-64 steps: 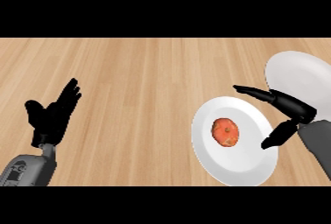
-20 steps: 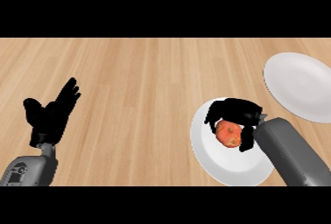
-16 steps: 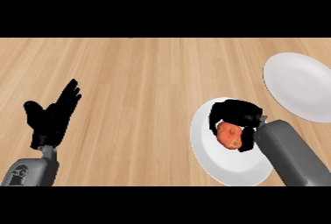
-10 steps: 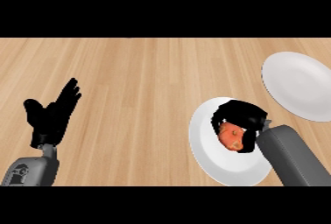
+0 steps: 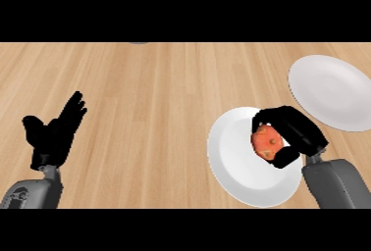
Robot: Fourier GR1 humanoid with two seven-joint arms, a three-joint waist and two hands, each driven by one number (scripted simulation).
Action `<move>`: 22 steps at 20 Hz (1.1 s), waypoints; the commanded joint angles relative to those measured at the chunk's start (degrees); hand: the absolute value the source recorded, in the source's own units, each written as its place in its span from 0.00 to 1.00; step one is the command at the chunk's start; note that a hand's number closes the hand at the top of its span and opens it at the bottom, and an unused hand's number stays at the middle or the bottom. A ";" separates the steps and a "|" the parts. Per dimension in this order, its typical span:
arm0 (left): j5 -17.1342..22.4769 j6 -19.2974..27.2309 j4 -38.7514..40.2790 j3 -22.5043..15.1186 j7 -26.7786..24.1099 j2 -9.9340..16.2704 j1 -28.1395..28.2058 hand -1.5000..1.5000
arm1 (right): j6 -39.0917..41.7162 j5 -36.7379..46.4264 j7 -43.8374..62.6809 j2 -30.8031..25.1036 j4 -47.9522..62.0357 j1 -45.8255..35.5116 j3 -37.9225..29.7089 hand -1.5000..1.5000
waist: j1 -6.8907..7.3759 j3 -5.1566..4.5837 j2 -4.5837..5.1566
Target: Pick the squash from the plate and place it in the plate
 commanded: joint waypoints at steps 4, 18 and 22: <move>0.76 -1.44 0.87 1.20 -1.24 1.01 0.72 0.50 | -12.42 -0.77 8.00 2.92 -15.84 2.94 -9.37 1.00 | -0.12 0.08 0.12; -1.89 0.09 -1.24 -1.51 1.91 -2.47 -2.16 0.50 | -10.72 -14.39 7.45 -6.37 5.30 -6.94 -29.93 1.00 | 2.30 0.19 0.75; -2.62 0.36 -2.10 -1.86 2.73 -2.65 -2.52 0.50 | -13.36 -14.52 2.11 -11.00 20.03 -11.79 -32.91 1.00 | 2.77 0.22 0.85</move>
